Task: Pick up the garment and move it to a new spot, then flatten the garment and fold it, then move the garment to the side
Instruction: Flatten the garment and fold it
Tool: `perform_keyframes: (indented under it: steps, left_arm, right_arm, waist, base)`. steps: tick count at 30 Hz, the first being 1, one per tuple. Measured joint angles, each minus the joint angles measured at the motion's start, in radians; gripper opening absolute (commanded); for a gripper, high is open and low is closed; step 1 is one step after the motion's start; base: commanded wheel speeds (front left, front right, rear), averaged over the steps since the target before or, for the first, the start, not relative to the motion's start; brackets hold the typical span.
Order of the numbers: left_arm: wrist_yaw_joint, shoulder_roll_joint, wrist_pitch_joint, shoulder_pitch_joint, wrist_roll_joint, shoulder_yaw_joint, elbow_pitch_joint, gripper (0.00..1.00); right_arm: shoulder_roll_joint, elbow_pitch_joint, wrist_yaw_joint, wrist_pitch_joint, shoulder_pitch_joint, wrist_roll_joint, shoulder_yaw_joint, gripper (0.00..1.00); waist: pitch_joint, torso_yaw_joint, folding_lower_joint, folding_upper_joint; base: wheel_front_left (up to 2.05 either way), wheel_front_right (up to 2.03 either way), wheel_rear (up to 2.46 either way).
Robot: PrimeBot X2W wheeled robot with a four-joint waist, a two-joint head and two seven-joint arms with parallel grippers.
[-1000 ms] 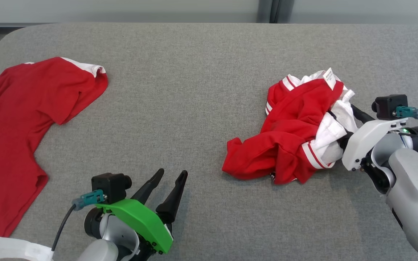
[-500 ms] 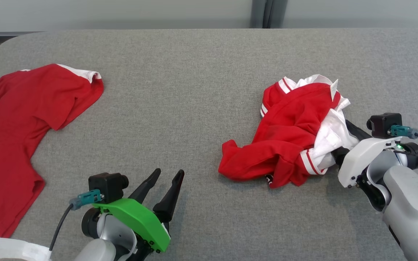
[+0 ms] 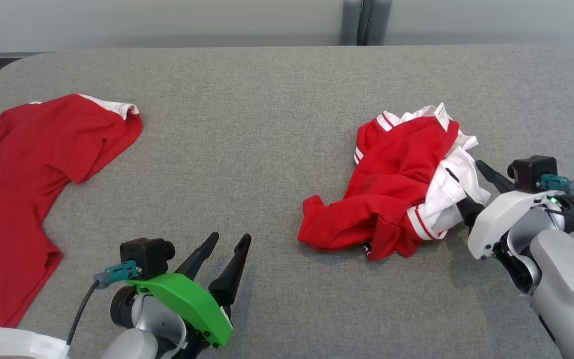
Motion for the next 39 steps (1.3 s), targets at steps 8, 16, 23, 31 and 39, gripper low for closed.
perform_keyframes:
  steps: [8,16,23,31,39]
  left_arm:
    - [0.0,0.0,0.0,0.0,0.0,-0.002,0.0,1.0]
    - [0.0,0.0,0.009,0.0,0.0,-0.016,-0.003,1.0]
    - [0.0,0.001,0.009,0.0,0.0,-0.012,-0.005,1.0]
    - [0.002,0.004,0.009,0.0,0.0,-0.005,-0.005,1.0]
    - [0.002,0.006,0.009,0.0,0.0,0.0,-0.004,1.0]
  right_arm:
    - [-0.001,-0.007,-0.006,0.006,0.007,0.001,0.0,1.0]
    - [-0.008,-0.008,-0.016,0.021,0.007,0.016,-0.022,0.79]
    - [-0.004,-0.007,-0.016,0.038,-0.002,0.019,-0.022,0.41]
    - [-0.006,-0.006,-0.017,0.038,-0.005,0.02,-0.024,0.4]
    - [-0.011,-0.024,-0.026,0.037,-0.006,0.019,-0.023,0.56]
  waist:
    - [-0.004,-0.001,0.0,0.0]
    - [0.004,0.014,0.0,0.0]
    - [0.016,0.031,0.0,0.0]
    - [0.022,0.039,0.0,0.0]
    - [0.023,0.033,0.0,0.0]
  base:
    - [0.0,0.0,0.0]
    - [0.0,0.0,0.0]
    - [0.0,0.0,0.0]
    - [0.0,0.0,0.0]
    - [0.0,0.0,0.0]
